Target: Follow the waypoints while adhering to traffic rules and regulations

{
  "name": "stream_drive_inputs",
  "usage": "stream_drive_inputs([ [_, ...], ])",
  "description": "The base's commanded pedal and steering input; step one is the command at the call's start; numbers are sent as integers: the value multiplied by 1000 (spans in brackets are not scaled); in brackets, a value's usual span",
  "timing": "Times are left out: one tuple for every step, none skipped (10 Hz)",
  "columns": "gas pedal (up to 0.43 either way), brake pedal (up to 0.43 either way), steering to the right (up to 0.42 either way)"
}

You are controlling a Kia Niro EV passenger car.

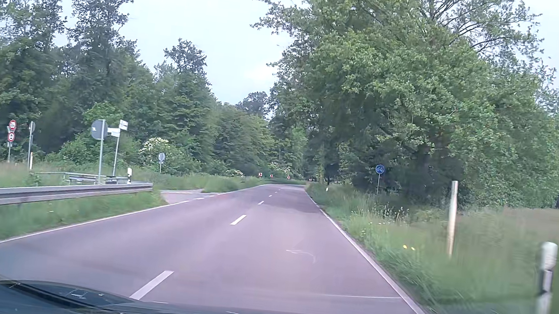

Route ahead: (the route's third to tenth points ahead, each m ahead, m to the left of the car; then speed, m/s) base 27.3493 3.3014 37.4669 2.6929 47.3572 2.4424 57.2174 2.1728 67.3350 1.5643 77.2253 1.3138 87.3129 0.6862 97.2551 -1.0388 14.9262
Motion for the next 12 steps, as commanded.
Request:
stream_drive_inputs([
  [110,0,1],
  [110,0,1],
  [110,0,1],
  [110,0,1],
  [110,0,1],
  [110,0,1],
  [110,0,1],
  [110,0,1],
  [110,0,1],
  [110,0,0],
  [110,0,-1],
  [110,0,-1],
])
